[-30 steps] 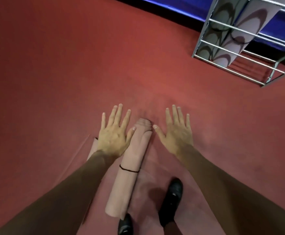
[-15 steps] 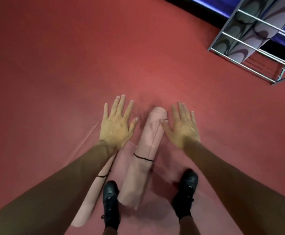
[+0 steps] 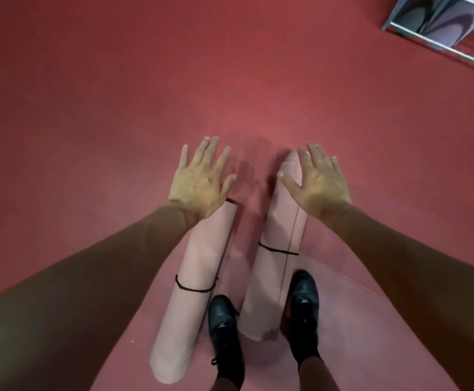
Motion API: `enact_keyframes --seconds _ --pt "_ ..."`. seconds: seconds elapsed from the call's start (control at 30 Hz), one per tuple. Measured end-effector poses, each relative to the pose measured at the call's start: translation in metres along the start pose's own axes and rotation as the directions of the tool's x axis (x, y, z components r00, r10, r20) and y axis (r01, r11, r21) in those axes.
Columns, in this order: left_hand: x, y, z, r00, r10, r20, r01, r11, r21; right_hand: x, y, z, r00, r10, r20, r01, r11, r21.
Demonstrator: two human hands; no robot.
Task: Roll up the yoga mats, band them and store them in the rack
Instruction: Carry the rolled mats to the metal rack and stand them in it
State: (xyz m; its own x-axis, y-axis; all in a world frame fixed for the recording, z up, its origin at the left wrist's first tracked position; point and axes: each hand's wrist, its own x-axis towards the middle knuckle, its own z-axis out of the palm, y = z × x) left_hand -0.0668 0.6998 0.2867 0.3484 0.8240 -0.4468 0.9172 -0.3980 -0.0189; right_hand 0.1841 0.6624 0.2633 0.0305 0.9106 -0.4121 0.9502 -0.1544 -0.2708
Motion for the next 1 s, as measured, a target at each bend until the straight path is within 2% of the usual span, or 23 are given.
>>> enact_keyframes --seconds 0.1,0.23,0.37,0.5,0.63,0.73,1.0 --pt "0.018 0.004 0.031 1.0 -0.01 0.019 0.011 1.0 -0.017 0.015 -0.003 0.037 1.0 0.025 0.007 -0.025 0.999 0.042" --pt "0.042 0.004 0.079 0.999 -0.022 0.05 0.023 0.999 -0.034 0.041 -0.002 0.084 0.998 0.008 0.068 -0.008 1.0 0.014" --pt "0.076 0.001 0.134 0.996 -0.024 0.083 0.029 0.998 -0.063 0.078 0.019 0.126 0.998 0.037 0.059 -0.037 0.999 0.006" --pt "0.112 0.001 0.19 0.995 -0.029 0.1 0.039 0.994 -0.099 0.112 0.04 0.167 0.998 -0.026 0.063 0.033 0.992 -0.121" --pt "0.137 0.006 0.233 0.963 -0.052 0.265 0.079 0.992 -0.094 0.128 0.057 0.21 0.996 -0.046 0.081 0.058 0.985 -0.161" --pt "0.145 0.007 0.258 0.921 -0.064 0.385 0.092 0.994 -0.054 0.132 0.068 0.231 0.994 -0.057 0.092 0.074 0.977 -0.198" --pt "0.146 0.014 0.276 0.91 -0.07 0.409 -0.003 0.984 0.176 0.138 0.079 0.259 0.996 -0.075 0.037 0.082 0.971 -0.225"
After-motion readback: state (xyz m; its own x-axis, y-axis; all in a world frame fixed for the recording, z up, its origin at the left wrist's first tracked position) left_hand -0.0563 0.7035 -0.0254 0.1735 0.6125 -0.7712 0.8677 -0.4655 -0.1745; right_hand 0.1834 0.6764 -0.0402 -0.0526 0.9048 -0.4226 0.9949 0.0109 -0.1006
